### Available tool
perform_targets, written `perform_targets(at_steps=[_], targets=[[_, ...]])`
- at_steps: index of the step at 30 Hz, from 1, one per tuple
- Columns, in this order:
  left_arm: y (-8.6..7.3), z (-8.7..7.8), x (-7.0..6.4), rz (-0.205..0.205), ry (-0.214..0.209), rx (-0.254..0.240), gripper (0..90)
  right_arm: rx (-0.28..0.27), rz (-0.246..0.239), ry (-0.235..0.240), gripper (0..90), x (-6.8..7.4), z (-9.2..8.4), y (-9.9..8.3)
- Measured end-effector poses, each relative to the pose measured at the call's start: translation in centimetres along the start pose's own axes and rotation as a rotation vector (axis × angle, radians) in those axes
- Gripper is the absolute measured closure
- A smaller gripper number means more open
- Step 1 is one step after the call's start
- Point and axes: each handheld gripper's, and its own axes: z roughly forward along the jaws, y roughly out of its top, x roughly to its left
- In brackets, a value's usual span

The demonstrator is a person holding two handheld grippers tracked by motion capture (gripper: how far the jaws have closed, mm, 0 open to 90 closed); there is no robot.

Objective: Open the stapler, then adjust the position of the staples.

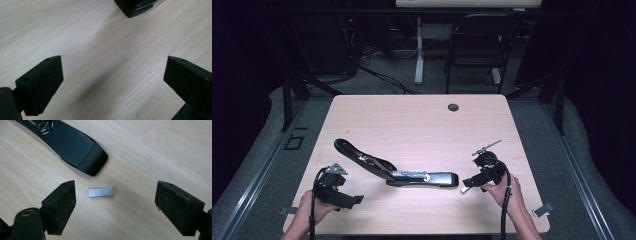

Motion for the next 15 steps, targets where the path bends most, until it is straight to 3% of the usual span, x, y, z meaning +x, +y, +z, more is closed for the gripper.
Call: perform_targets(at_steps=[8,10,15], targets=[[0.1,0.1,-0.2,0.014,-0.002,0.008,2.8,0.083,-0.005,-0.025,23.6,1.2,1.7,0.0],[0.1,0.1,-0.3,0.015,-0.003,0.007,2.8,0.086,0.012,-0.002,23.6,1.4,2.0,0.0],[0.2,0.2,-0.3,0.020,-0.003,0.013,2.8,0.114,0.040,-0.045,25.8,1.8,3.0,0.3]])
